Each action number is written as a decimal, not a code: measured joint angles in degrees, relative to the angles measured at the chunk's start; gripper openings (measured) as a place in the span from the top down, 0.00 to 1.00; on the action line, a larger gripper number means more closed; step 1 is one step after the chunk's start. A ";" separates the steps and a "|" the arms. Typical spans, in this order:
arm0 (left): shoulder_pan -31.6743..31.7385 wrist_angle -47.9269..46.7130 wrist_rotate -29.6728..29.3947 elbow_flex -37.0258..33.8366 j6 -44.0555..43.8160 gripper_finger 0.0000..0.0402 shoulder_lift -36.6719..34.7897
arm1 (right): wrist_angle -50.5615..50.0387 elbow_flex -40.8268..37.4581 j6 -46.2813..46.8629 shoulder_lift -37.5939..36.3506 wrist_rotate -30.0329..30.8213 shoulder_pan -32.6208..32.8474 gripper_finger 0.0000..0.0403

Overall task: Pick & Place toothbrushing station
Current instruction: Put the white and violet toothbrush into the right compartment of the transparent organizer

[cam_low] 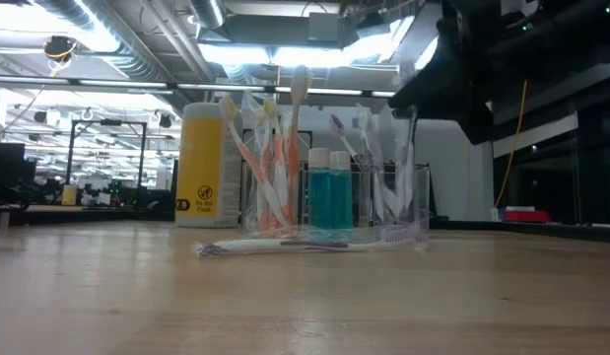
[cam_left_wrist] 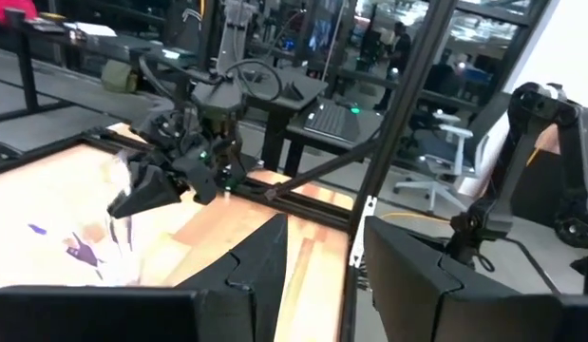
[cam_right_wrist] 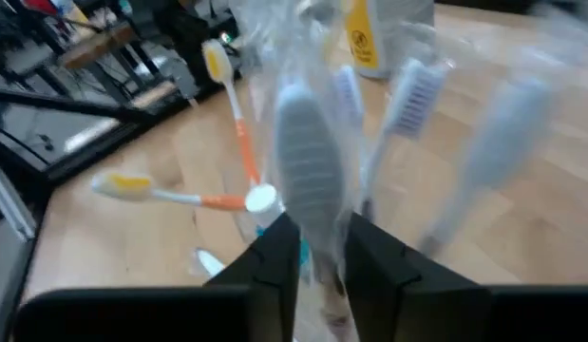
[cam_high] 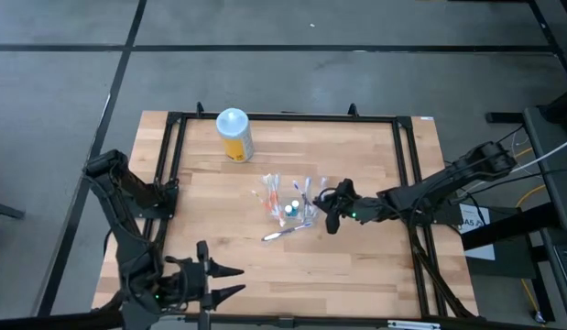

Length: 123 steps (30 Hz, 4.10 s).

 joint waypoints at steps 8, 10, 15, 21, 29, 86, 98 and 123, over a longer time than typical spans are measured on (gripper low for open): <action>0.77 -3.19 1.81 0.00 -1.19 0.66 0.00 | 1.58 0.01 3.00 -0.63 0.48 0.32 0.66; 0.98 -5.66 2.02 0.00 -3.38 0.66 0.00 | 2.04 0.04 3.10 -1.95 0.93 1.15 0.63; 1.72 -12.38 3.01 0.00 -9.64 0.66 0.00 | 1.98 0.04 3.21 -5.84 4.09 3.61 0.60; 6.91 -36.54 18.59 0.00 -30.98 0.69 0.74 | 3.14 2.19 2.58 -11.35 4.18 8.67 0.61; 12.35 -46.62 34.82 0.00 -29.17 0.76 11.00 | 2.77 7.04 -1.62 -12.96 8.92 18.59 0.61; 20.22 -8.65 35.16 -0.74 -21.48 1.00 14.23 | 15.83 24.73 -10.54 3.60 35.47 46.51 0.61; 19.50 20.47 28.14 -0.74 -1.66 1.00 8.79 | 15.64 29.49 -12.62 7.63 26.00 38.10 0.61; 19.43 22.03 30.77 -0.74 -1.69 1.00 8.83 | 18.22 30.93 -21.52 7.61 13.36 25.99 0.83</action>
